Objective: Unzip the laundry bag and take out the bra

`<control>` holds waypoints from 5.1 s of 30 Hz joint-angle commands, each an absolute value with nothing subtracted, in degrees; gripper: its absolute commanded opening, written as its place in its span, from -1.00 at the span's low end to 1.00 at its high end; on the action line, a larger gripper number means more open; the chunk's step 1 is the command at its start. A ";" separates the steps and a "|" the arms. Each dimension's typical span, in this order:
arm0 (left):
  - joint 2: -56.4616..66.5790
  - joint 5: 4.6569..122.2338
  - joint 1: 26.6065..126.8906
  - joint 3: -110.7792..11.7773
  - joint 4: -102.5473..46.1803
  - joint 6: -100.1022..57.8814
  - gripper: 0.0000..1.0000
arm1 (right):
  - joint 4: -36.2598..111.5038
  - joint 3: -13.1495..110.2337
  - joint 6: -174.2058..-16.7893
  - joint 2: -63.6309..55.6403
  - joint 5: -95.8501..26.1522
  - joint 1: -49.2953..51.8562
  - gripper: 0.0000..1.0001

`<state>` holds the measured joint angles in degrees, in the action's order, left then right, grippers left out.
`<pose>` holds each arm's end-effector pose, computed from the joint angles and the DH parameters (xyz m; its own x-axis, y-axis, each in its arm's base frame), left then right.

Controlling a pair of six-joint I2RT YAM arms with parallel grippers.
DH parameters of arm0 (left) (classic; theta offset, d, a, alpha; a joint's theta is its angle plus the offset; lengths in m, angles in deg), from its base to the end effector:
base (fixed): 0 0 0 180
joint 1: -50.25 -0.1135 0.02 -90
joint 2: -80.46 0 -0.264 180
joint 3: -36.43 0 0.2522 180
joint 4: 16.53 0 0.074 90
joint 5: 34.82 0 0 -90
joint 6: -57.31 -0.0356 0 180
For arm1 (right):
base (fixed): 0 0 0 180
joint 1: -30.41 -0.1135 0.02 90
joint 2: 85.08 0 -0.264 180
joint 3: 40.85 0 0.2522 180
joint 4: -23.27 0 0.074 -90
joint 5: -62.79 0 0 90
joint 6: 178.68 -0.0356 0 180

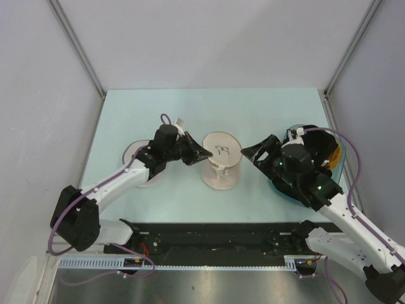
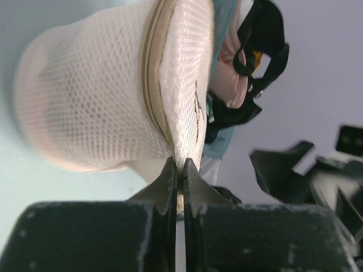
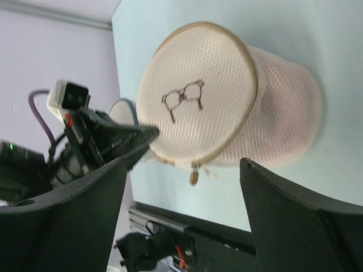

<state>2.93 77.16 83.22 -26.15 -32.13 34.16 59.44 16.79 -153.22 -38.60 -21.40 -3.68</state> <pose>0.2434 -0.1738 0.2518 -0.8803 -0.4453 -0.1636 -0.0874 0.4912 -0.8666 0.1551 0.1006 0.3075 -0.5854 0.6884 -0.4282 0.1091 0.5902 0.7998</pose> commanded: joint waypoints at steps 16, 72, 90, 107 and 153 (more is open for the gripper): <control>6.64 68.72 83.82 -29.89 -38.37 26.37 -0.99 | 65.33 30.83 -142.12 -17.40 -14.91 -22.94 0.22; -3.56 84.54 81.89 -36.92 -37.50 16.44 -0.99 | 45.38 16.50 -124.10 -19.42 -21.05 -20.39 0.22; -3.74 85.15 81.80 -37.27 -37.23 16.44 -0.99 | 44.94 16.41 -124.10 -18.28 -19.92 -20.66 -0.03; -3.65 85.42 79.70 -38.06 -39.07 13.37 -0.99 | 46.96 10.53 -125.95 -22.05 -13.23 -20.75 -1.00; 2.34 82.08 86.37 -28.93 -35.04 21.01 0.64 | 45.81 8.86 -141.68 -24.52 -11.30 -26.28 -1.00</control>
